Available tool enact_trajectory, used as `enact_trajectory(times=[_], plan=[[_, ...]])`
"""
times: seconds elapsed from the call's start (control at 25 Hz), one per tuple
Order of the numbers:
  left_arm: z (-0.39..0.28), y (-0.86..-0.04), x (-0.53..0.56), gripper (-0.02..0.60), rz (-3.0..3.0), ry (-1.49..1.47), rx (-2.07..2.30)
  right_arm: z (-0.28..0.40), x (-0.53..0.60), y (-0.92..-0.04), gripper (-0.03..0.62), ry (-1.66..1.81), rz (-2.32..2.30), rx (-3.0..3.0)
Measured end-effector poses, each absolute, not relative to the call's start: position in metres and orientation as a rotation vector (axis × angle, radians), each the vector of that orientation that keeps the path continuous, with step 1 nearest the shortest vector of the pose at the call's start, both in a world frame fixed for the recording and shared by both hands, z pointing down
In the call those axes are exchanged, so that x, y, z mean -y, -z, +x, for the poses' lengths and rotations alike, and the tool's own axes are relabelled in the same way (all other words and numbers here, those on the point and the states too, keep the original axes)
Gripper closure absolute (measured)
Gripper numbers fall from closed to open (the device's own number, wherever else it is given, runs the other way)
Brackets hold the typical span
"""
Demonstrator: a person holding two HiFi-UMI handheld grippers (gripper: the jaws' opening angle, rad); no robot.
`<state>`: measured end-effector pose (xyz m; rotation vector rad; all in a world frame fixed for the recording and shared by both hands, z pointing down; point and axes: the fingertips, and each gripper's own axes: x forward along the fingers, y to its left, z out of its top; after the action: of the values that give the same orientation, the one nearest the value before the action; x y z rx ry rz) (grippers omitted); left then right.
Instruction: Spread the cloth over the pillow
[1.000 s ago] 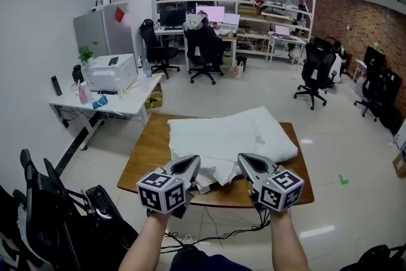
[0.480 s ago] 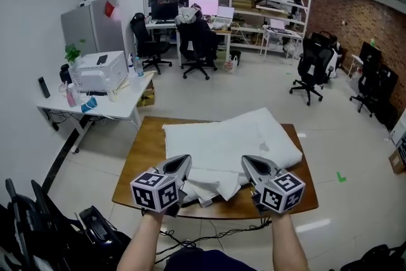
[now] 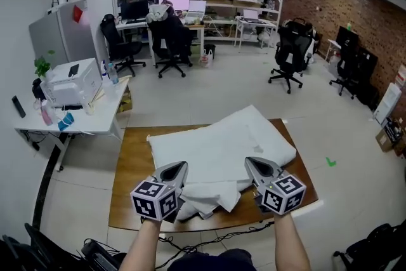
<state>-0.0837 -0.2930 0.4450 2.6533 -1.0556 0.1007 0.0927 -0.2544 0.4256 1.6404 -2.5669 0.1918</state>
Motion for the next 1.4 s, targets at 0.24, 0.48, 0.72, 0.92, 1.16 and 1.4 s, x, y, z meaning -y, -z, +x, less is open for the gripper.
enact_trajectory(times=[0.24, 0.48, 0.72, 0.92, 1.16, 1.4], plan=[[-0.069, -0.458, 0.296, 0.581, 2.637, -0.142, 1.013, 0.124, 0.262, -0.433, 0.571, -0.181, 1.722, 2.483], [-0.064, -0.474, 0.294, 0.581, 2.583, -0.146, 1.05, 0.147, 0.27, -0.476, 0.569, -0.207, 1.652, 2.386], [-0.057, -0.497, 0.287, 0.581, 2.535, -0.204, 1.079, 0.162, 0.277, -0.546, 0.459, -0.285, 1.558, 2.263], [-0.059, -0.518, 0.282, 0.581, 2.481, -0.234, 1.1, 0.173, 0.276, -0.602, 0.359, -0.351, 1.483, 2.17], [-0.068, -0.526, 0.282, 0.581, 2.451, -0.264, 1.126, 0.181, 0.281, -0.641, 0.332, -0.462, 1.466, 2.13], [-0.073, -0.528, 0.283, 0.581, 2.431, -0.286, 1.147, 0.171, 0.289, -0.651, 0.387, -0.484, 1.422, 2.146]])
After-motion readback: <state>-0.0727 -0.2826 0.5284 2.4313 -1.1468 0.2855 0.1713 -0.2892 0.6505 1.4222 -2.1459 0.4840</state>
